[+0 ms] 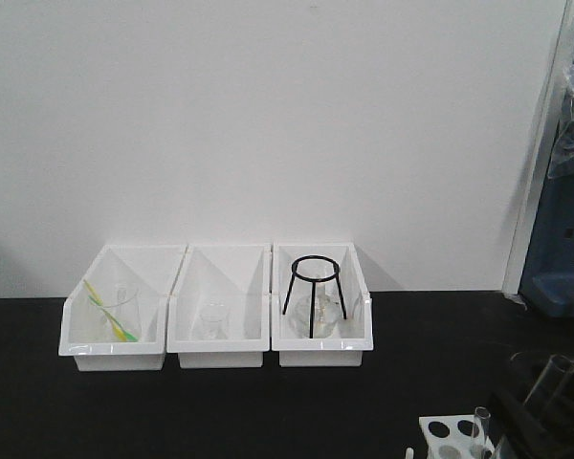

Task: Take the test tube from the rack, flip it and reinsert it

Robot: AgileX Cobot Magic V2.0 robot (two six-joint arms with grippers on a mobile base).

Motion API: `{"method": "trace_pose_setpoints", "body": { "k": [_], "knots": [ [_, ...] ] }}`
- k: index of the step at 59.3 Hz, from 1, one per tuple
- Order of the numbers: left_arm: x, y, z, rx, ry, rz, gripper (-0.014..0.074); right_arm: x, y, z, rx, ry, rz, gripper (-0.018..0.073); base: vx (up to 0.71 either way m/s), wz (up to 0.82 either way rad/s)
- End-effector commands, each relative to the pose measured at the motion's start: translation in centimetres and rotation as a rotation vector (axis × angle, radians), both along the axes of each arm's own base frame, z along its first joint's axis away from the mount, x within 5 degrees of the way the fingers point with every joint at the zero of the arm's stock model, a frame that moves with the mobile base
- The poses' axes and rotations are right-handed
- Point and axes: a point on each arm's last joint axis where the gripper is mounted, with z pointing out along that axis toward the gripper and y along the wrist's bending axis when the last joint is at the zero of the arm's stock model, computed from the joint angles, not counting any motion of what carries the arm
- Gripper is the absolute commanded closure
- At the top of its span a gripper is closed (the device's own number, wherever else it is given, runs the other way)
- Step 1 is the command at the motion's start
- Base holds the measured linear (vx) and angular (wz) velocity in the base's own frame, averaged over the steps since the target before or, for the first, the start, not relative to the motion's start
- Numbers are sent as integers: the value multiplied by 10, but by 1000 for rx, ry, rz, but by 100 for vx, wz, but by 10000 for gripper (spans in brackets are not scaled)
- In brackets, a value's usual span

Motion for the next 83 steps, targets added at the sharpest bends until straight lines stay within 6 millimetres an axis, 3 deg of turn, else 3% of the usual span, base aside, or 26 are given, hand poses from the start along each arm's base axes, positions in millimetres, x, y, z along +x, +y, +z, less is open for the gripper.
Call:
{"method": "trace_pose_setpoints", "body": {
  "k": [1, 47, 64, 83],
  "knots": [
    [0, -1, 7, 3, -88, -11, 603, 7, 2, 14, 39, -143, 19, 568, 0, 0],
    [0, -1, 7, 3, -88, -11, 603, 28, 13, -31, 18, -12, 105, 568, 0, 0],
    [0, -1, 7, 3, -88, -11, 603, 13, 6, -58, 29, 18, 50, 568, 0, 0],
    [0, -1, 7, 3, -88, -11, 603, 12, 6, -61, -1, 19, 53, 568, 0, 0]
  ]
}}
